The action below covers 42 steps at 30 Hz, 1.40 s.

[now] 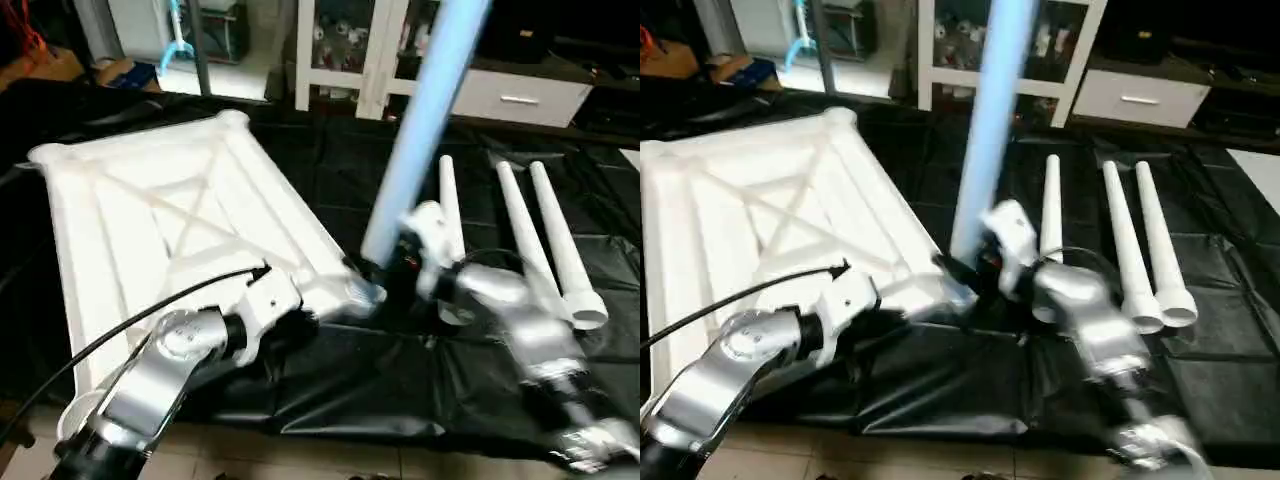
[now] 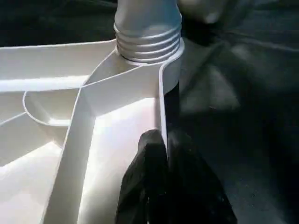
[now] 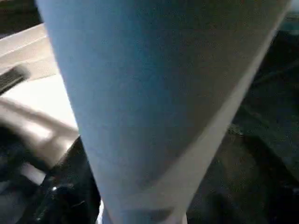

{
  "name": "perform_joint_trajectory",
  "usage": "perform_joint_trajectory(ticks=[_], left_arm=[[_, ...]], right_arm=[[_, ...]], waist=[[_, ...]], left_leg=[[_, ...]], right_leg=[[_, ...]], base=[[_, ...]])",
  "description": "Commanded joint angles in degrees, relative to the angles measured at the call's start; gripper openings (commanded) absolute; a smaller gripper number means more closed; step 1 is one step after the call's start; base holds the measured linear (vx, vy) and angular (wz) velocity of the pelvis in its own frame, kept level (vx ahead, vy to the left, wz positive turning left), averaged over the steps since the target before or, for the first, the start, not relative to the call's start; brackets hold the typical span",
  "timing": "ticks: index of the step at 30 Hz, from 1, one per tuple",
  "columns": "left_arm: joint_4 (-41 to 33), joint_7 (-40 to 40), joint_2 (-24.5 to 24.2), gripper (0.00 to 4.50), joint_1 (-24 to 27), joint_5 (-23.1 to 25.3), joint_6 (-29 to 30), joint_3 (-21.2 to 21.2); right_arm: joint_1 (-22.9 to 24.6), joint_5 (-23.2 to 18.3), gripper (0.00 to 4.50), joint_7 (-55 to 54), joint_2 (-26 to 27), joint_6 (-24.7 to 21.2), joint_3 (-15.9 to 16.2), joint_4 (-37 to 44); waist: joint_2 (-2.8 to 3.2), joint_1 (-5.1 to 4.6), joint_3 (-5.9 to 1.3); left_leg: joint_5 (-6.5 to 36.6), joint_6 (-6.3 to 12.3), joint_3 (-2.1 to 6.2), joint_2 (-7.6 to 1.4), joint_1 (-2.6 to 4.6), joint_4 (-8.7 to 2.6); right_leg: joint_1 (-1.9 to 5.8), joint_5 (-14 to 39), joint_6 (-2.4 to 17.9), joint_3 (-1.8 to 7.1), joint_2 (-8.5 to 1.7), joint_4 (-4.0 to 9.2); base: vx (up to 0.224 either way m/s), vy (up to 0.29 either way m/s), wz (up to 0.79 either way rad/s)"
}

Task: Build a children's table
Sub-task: Rotate leg to tighten

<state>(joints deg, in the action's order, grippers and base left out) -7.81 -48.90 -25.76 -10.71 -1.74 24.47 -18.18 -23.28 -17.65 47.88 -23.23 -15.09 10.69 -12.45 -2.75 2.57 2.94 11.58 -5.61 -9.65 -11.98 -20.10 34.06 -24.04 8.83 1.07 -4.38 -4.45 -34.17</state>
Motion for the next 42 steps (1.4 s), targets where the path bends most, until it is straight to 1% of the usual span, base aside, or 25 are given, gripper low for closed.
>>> perform_joint_trajectory(ticks=[1, 2, 5, 7, 10, 11, 14, 16, 20, 22, 24, 26, 28, 31, 32, 33, 34, 35, 36, 37, 38, 39, 40, 41, 42], left_arm=[[-3.27, -3.06, -0.05, 0.0, 0.36, -3.02, -1.66, -0.66], [-4.05, -3.91, -0.33, 0.0, 0.66, -3.78, -1.51, -0.71], [-4.73, -4.39, -0.45, 0.0, 0.89, -4.3, -1.47, -0.74], [-5.08, -4.54, -0.51, 0.0, 0.96, -4.63, -1.3, -0.76], [-5.51, -4.8, -0.62, 0.0, 1.02, -4.99, -1.06, -0.76], [-5.58, -4.85, -0.7, 0.0, 1.02, -5.09, -1.03, -0.8], [-5.71, -4.88, -0.78, 0.0, 1.03, -5.14, -0.96, -0.83], [-5.85, -4.95, -0.73, 0.0, 1.08, -5.16, -0.86, -0.8], [-5.96, -5.03, -0.81, 0.0, 1.06, -5.35, -0.69, -1.02], [-5.97, -5.03, -0.83, 0.0, 1.06, -5.36, -0.66, -1.04], [-5.93, -4.95, -0.88, 0.0, 0.96, -5.36, -0.6, -1.11], [-5.89, -4.93, -0.94, 0.0, 0.93, -5.28, -0.61, -1.17], [-5.74, -4.9, -1.01, 0.0, 0.9, -5.14, -0.68, -1.25], [-4.96, -3.87, -0.98, 0.0, 0.51, -3.85, -0.89, -1.62], [-4.14, -2.54, -0.59, 0.0, -0.02, -2.59, -0.78, -1.95], [-4.14, -2.54, -0.59, 0.0, -0.02, -2.59, -0.78, -1.95], [-3.04, -0.56, 0.15, 0.0, -0.81, -0.86, -0.07, -2.52], [-2.5, 0.66, 0.84, 0.0, -1.28, -0.06, 0.76, -2.85], [-2.35, 1.04, 1.09, 0.0, -1.43, 0.16, 1.07, -2.95], [-1.9, 2.26, 1.98, 0.0, -1.89, 0.66, 2.16, -3.14], [-1.42, 3.06, 2.8, 0.0, -2.37, 0.89, 2.83, -3.33], [-1.06, 3.65, 3.44, 0.0, -2.77, 1.06, 3.39, -3.51], [0.0, 5.65, 5.1, 0.0, -4.02, 2.03, 4.92, -3.91], [0.32, 6.2, 5.58, 0.0, -4.4, 2.3, 5.38, -4.04], [0.87, 7.14, 6.33, 0.0, -5.04, 2.75, 6.14, -4.23]], right_arm=[[0.41, -0.35, 3.89, 2.34, -2.75, -1.61, -1.57, 0.76], [1.05, -0.21, 3.96, 4.38, -4.65, -1.4, -1.44, 1.15], [1.18, 0.0, 4.24, 6.32, -6.26, -1.38, -1.46, 0.34], [1.15, -0.28, 4.24, 7.55, -6.68, -1.45, -1.51, 0.04], [1.05, -1.44, 4.24, 9.52, -6.98, -2.08, -1.7, -0.36], [1.05, -1.62, 3.98, 9.99, -7.06, -2.13, -1.77, -0.5], [1.05, -2.35, 3.9, 10.86, -6.77, -2.26, -2.22, -1.14], [1.03, -2.91, 3.6, 11.26, -6.38, -2.57, -2.57, -1.79], [1.5, -3.94, 3.31, 12.6, -5.85, -3.5, -2.59, -2.09], [1.56, -4.07, 3.09, 12.73, -5.84, -3.62, -2.56, -2.05], [1.76, -4.38, 3.05, 13.02, -5.87, -3.97, -2.6, -1.89], [1.81, -4.42, 2.76, 12.91, -5.84, -4.08, -2.68, -1.88], [1.84, -4.41, 2.66, 12.55, -5.7, -4.26, -2.77, -1.94], [1.57, -3.46, 2.4, 9.54, -4.66, -4.57, -2.9, -2.81], [1.17, -1.77, 2.32, 6.02, -3.41, -4.12, -2.77, -3.91], [1.17, -1.77, 2.26, 6.02, -3.41, -4.12, -2.77, -3.91], [0.73, -0.21, 2.26, 1.91, -1.46, -4.02, -2.53, -5.13], [0.35, 0.72, 2.12, -1.03, 0.06, -4.28, -2.39, -6.04], [0.22, 1.0, 2.08, -1.99, 0.57, -4.4, -2.35, -6.34], [-0.23, 1.58, 2.08, -4.61, 2.2, -4.96, -2.25, -7.25], [-0.89, 2.57, 2.05, -7.58, 3.82, -5.07, -2.13, -8.56], [-1.5, 3.39, 2.01, -10.15, 5.18, -5.09, -2.1, -9.75], [-3.15, 4.92, 1.98, -16.07, 8.48, -5.45, -2.07, -12.67], [-3.63, 5.55, 1.97, -17.65, 9.3, -5.39, -1.87, -13.47], [-4.39, 6.55, 1.96, -20.09, 10.58, -5.28, -1.48, -14.7]], waist=[[0.2, 0.0, -2.7], [0.15, 0.01, -2.8], [-0.03, -0.07, -2.86], [-0.16, -0.04, -2.88], [-0.29, 0.11, -3.01], [-0.3, 0.15, -3.1], [-0.23, 0.21, -3.14], [-0.32, 0.21, -3.16], [-0.27, 0.29, -3.15], [-0.26, 0.3, -3.13], [-0.16, 0.35, -3.17], [-0.23, 0.38, -3.2], [-0.12, 0.41, -3.27], [-0.21, 0.38, -3.24], [-0.22, 0.34, -3.21], [-0.2, 0.16, -3.1], [-0.18, 0.17, -3.14], [-0.26, -0.14, -3.08], [-0.26, -0.14, -3.08], [-0.22, -0.39, -3.05], [-0.13, -0.77, -3.12], [-0.19, -0.87, -3.16], [-0.12, -0.99, -3.27], [-0.13, -1.38, -3.13], [-0.07, -1.36, -3.17]], left_leg=[[15.92, 2.3, -0.28, -1.24, 0.31, -4.41], [16.24, 2.07, -0.23, -1.16, 0.33, -4.39], [14.99, 2.26, -0.13, -1.07, -0.06, -4.39], [14.68, 2.49, -0.22, -1.03, 0.03, -4.28], [12.61, 3.07, -0.24, -1.02, -0.17, -4.18], [12.02, 3.29, -0.29, -1.03, -0.18, -4.09], [10.88, 3.54, -0.31, -1.09, -0.27, -4.06], [10.42, 3.66, -0.34, -1.05, -0.33, -4.01], [10.86, 3.5, -0.29, -1.06, -0.33, -4.03], [10.99, 3.36, -0.31, -1.08, -0.27, -4.04], [11.1, 3.31, -0.28, -1.06, -0.24, -4.04], [10.78, 3.21, -0.28, -1.06, -0.3, -4.03], [10.74, 3.14, -0.27, -1.08, -0.28, -4.01], [10.68, 3.01, -0.29, -1.04, -0.31, -4.01], [10.77, 2.85, -0.27, -1.03, -0.35, -4.06], [11.28, 2.42, -0.21, -0.94, -0.5, -4.15], [11.78, 2.14, -0.15, -0.98, -0.42, -4.15], [12.97, 1.45, -0.16, -0.79, -0.33, -4.14], [12.97, 1.45, -0.16, -0.79, -0.33, -4.14], [13.59, 0.84, -0.07, -0.77, -0.26, -4.22], [14.12, 0.2, 0.07, -0.74, -0.4, -4.25], [14.36, -0.05, 0.21, -0.67, -0.54, -4.3], [14.78, -0.38, 0.28, -0.62, -0.47, -4.27], [15.6, -0.87, 0.4, -0.51, -0.5, -4.32], [16.24, -1.05, 0.51, -0.47, -0.35, -4.32]], right_leg=[[2.63, 21.41, 8.26, 2.66, -2.72, 4.38], [2.62, 22.37, 7.87, 2.79, -2.66, 4.43], [2.76, 22.27, 7.51, 2.89, -2.62, 4.35], [2.61, 22.25, 7.46, 2.95, -2.62, 4.45], [2.78, 20.41, 7.9, 2.97, -2.67, 4.21], [2.8, 19.47, 8.23, 2.96, -2.65, 4.08], [2.92, 17.36, 9.07, 2.95, -2.61, 3.77], [2.97, 16.78, 9.31, 2.95, -2.59, 3.68], [3.0, 18.3, 8.93, 2.92, -2.67, 3.83], [2.96, 18.38, 8.92, 2.92, -2.65, 3.85], [3.0, 18.49, 8.88, 2.92, -2.64, 3.83], [3.04, 18.26, 8.85, 2.91, -2.66, 3.81], [3.07, 18.16, 8.85, 2.91, -2.68, 3.76], [3.02, 18.4, 8.8, 2.91, -2.66, 3.8], [3.02, 18.85, 8.61, 2.88, -2.64, 3.85], [3.01, 20.47, 8.02, 2.83, -2.66, 4.01], [3.02, 21.4, 7.68, 2.8, -2.72, 4.07], [2.81, 23.6, 6.78, 2.78, -2.63, 4.34], [2.81, 23.6, 6.78, 2.78, -2.63, 4.34], [2.71, 25.06, 6.22, 2.75, -2.65, 4.47], [2.76, 26.01, 5.84, 2.65, -2.68, 4.55], [2.98, 26.63, 5.45, 2.54, -2.75, 4.56], [2.85, 27.51, 4.92, 2.52, -2.79, 4.65], [2.64, 28.67, 4.52, 2.37, -2.67, 4.8], [2.7, 29.38, 4.19, 2.24, -2.73, 4.98]], base=[[0.0, 0.0, 0.0], [0.0, 0.0, 0.0], [0.0, 0.0, 0.0], [0.0, 0.0, 0.0], [0.0, 0.0, 0.0], [0.0, 0.0, 0.0], [0.0, 0.0, 0.0], [0.0, 0.0, 0.0], [0.0, 0.0, 0.0], [0.0, 0.0, 0.0], [0.0, 0.0, 0.0], [0.0, 0.0, 0.0], [0.0, 0.0, 0.0], [0.0, 0.0, 0.0], [0.0, 0.0, 0.0], [0.0, 0.0, 0.0], [0.0, 0.0, 0.0], [0.0, 0.0, 0.0], [0.0, 0.0, 0.0], [0.0, 0.0, 0.0], [0.0, 0.0, 0.0], [0.0, 0.0, 0.0], [0.0, 0.0, 0.0], [0.0, 0.0, 0.0], [0.0, 0.0, 0.0]])
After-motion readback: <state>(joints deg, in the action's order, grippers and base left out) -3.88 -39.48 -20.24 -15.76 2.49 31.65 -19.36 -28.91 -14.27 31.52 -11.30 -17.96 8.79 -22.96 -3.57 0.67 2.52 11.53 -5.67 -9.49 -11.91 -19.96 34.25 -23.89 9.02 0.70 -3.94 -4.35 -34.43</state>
